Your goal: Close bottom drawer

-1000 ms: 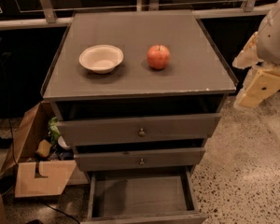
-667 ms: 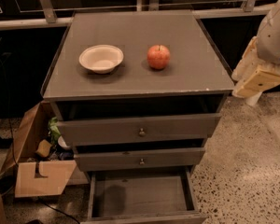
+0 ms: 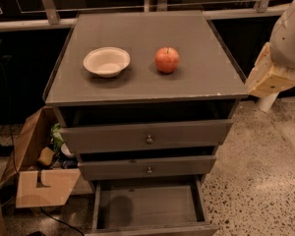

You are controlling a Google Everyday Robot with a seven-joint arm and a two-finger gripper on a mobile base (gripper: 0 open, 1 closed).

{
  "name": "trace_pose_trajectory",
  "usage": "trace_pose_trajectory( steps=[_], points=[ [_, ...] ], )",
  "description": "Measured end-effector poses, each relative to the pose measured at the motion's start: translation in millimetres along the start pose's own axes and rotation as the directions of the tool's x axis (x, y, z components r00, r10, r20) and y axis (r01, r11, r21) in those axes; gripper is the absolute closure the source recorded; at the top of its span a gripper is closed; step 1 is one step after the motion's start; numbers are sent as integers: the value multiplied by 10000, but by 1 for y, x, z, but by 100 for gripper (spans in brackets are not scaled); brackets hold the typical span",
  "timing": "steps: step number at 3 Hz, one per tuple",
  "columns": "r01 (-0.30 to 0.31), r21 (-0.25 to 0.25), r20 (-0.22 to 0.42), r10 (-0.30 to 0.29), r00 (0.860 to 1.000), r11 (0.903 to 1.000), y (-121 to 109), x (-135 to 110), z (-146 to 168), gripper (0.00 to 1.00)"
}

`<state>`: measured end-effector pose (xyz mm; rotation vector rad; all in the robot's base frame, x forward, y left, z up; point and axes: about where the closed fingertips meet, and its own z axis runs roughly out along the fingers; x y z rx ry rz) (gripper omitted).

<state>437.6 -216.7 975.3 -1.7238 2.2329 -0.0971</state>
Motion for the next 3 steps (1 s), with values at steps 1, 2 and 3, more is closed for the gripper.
trace_pose_trajectory(
  steps=[1, 2, 3],
  points=[
    [-388, -318, 55, 390, 9992, 9987, 28, 14, 24, 100],
    [-1012, -397, 270, 1023, 9944, 9941, 69, 23, 59, 100],
    [-1186, -965, -85, 1183, 9929, 9882, 94, 39, 91, 100]
  ],
)
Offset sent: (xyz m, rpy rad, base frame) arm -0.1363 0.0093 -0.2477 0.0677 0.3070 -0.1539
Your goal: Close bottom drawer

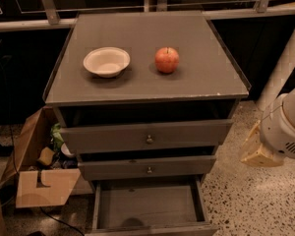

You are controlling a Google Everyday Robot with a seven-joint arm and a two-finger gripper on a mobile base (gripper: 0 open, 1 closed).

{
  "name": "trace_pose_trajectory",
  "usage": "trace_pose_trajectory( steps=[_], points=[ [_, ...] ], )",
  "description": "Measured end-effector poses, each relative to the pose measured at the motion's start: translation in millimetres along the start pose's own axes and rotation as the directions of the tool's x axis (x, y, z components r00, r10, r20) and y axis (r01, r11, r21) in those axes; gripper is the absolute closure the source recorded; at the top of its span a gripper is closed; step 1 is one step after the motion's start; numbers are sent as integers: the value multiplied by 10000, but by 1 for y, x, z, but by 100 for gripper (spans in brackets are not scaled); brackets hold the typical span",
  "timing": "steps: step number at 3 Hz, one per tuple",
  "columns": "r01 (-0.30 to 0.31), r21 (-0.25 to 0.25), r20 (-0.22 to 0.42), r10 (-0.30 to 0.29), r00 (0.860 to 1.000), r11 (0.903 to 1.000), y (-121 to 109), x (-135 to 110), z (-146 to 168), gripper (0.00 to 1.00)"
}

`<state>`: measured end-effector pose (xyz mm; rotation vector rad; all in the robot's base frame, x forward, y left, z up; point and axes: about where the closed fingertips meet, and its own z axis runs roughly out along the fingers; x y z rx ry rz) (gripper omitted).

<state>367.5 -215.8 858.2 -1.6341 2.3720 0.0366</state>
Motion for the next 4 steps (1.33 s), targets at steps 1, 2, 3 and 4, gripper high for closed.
trace_pose_trajectory(
  steps=[1, 2, 3, 4],
  points=[
    [3, -7, -3, -3, 10000, 10000, 0, 0, 0, 100],
    [-171, -207, -29, 170, 9999, 9996, 6, 4, 14, 100],
    [-656, -592, -206, 645, 9977, 9961, 28, 13, 68, 100],
    [-1483, -1539, -1104, 1322, 9851, 9769, 63, 43, 163, 100]
  ],
)
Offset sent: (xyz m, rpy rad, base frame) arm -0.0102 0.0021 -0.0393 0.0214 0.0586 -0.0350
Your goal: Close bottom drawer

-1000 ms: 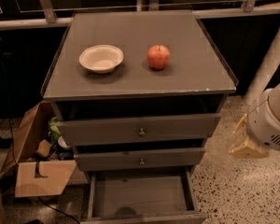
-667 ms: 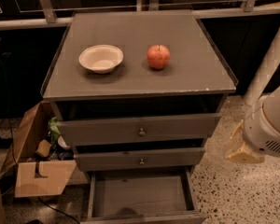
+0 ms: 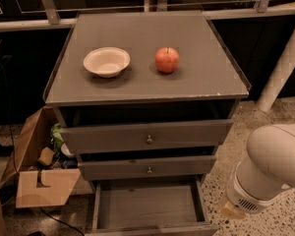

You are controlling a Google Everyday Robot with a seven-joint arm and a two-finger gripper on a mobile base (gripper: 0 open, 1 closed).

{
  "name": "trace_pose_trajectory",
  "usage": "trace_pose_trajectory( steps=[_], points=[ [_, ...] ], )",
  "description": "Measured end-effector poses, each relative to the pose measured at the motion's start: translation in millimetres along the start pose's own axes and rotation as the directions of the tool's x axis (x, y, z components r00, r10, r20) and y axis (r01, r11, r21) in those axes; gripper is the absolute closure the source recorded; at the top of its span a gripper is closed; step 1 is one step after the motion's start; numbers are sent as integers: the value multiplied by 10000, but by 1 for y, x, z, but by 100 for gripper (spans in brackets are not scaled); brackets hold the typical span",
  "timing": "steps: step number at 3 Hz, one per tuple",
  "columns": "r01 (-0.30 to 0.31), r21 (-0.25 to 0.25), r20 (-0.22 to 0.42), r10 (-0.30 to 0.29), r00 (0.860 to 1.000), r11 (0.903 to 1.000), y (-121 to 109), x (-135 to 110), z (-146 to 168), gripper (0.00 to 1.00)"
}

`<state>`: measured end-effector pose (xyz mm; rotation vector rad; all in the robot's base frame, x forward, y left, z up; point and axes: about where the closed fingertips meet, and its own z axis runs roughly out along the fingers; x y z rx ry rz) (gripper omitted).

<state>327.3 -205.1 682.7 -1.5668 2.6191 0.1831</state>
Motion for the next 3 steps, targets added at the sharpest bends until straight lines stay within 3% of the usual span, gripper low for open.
trace_pose_trajectory(
  steps=[1, 2, 3],
  points=[
    [1, 1, 0, -1, 10000, 10000, 0, 0, 0, 100],
    [-269, -318, -262, 260, 9993, 9991, 10, 5, 31, 100],
    [-406, -924, -921, 321, 9952, 9949, 32, 12, 107, 100]
  ],
)
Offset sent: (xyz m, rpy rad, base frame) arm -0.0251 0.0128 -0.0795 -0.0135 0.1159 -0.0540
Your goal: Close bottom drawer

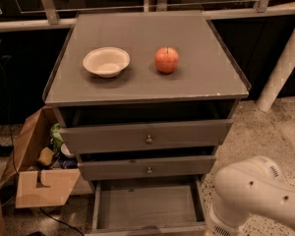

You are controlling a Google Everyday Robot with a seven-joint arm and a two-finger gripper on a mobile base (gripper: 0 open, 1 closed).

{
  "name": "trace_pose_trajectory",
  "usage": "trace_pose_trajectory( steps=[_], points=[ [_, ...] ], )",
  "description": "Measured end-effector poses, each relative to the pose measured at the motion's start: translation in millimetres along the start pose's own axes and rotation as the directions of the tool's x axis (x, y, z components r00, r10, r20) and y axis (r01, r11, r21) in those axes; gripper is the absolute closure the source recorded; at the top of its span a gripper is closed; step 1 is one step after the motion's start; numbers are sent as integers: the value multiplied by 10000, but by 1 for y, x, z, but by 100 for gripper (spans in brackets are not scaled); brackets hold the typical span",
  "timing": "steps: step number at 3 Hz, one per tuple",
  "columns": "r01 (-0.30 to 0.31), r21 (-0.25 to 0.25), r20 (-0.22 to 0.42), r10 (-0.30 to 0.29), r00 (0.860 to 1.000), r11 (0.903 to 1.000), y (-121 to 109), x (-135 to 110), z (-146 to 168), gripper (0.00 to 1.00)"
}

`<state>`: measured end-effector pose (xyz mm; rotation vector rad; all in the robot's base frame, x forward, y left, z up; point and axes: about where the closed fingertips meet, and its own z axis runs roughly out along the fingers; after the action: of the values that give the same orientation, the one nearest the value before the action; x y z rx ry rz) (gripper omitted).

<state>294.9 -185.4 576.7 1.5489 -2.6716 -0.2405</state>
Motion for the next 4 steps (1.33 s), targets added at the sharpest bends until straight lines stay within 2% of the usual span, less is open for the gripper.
trace_pose_trajectory(
  steps=[1, 2, 3, 4],
  points=[
    [228, -567, -917, -279, 9954, 9981, 15, 8, 84, 100],
    [-155, -652, -1212, 75, 9926, 9978, 18, 10, 105, 100],
    [-238, -629, -1189, 162, 9928, 9977, 18, 10, 103, 100],
    [-359, -1172, -1328, 202, 9909, 9925, 20, 10, 129, 100]
  ],
)
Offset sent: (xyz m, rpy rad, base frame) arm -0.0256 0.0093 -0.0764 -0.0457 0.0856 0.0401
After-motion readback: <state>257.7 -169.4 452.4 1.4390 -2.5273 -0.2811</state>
